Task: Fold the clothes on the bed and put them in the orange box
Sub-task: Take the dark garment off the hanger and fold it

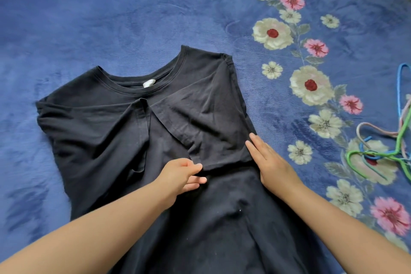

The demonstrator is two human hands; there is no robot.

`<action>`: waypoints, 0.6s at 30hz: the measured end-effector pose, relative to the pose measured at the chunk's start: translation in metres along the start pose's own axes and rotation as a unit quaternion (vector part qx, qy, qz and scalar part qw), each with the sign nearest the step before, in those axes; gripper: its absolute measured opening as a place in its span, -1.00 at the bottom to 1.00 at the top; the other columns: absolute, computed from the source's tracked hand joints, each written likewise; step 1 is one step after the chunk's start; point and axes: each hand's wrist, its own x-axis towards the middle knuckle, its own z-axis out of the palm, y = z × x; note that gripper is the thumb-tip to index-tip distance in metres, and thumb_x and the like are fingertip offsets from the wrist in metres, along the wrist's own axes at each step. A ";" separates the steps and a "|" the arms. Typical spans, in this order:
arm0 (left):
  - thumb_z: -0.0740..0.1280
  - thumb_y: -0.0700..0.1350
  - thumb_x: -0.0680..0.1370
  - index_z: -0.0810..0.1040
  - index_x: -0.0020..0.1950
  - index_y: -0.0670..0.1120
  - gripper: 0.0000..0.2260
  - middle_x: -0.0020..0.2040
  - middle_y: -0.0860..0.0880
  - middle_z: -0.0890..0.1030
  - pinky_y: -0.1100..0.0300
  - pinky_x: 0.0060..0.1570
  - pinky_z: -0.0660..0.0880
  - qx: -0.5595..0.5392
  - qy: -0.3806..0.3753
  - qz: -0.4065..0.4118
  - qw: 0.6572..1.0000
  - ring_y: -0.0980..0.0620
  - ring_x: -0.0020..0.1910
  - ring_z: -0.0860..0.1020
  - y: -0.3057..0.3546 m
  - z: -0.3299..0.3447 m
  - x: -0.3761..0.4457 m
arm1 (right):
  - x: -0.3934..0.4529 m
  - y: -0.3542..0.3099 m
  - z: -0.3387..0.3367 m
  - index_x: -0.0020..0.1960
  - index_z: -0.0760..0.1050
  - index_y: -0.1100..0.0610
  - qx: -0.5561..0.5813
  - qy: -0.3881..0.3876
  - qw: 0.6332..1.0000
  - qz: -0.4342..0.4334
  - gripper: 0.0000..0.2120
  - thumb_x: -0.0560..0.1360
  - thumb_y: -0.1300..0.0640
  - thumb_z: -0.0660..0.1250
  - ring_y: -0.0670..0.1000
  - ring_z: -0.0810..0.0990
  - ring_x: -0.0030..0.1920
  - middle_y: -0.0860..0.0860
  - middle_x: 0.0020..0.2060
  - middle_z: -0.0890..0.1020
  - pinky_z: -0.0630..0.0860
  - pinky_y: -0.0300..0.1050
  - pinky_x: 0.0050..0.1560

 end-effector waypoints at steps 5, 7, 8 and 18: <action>0.23 -0.27 0.52 0.34 -0.25 -0.13 -0.83 -0.31 -0.06 0.46 0.32 -0.44 0.30 0.098 0.025 -0.069 0.993 0.05 -0.42 0.41 0.010 0.010 0.002 | -0.001 0.002 -0.012 0.18 0.33 0.31 -0.046 0.024 0.997 -0.051 -0.46 0.24 0.42 -0.09 0.20 0.65 -0.01 0.27 0.06 0.62 0.59 -0.02 -0.14; 0.25 -0.22 0.50 0.35 -0.23 -0.13 -0.87 -0.33 -0.05 0.45 0.30 -0.44 0.29 0.204 0.035 -0.068 0.976 0.03 -0.44 0.41 0.024 0.006 0.003 | -0.001 0.005 -0.016 0.17 0.38 0.32 -0.081 0.012 0.995 -0.060 -0.52 0.26 0.41 0.06 0.20 0.66 -0.03 0.27 0.03 0.63 0.60 0.01 -0.19; 0.27 -0.16 0.49 0.37 -0.23 -0.14 -0.86 -0.35 -0.04 0.47 0.29 -0.41 0.32 0.266 0.040 -0.065 0.961 0.03 -0.45 0.45 0.033 0.004 0.003 | -0.001 0.007 -0.017 0.14 0.45 0.33 -0.105 0.002 0.993 -0.059 -0.51 0.20 0.40 0.23 0.20 0.66 -0.04 0.27 0.03 0.63 0.60 0.02 -0.21; 0.19 0.03 0.58 0.36 0.27 -0.16 -0.65 0.25 -0.13 0.40 0.01 0.13 0.34 0.540 0.278 0.245 0.756 -0.14 0.25 0.36 0.097 -0.024 0.045 | 0.079 -0.002 -0.039 -0.05 0.39 0.25 0.101 -0.090 0.942 0.306 -0.77 0.59 0.09 0.11 0.19 0.45 0.00 0.19 0.02 0.52 0.32 -0.05 -0.13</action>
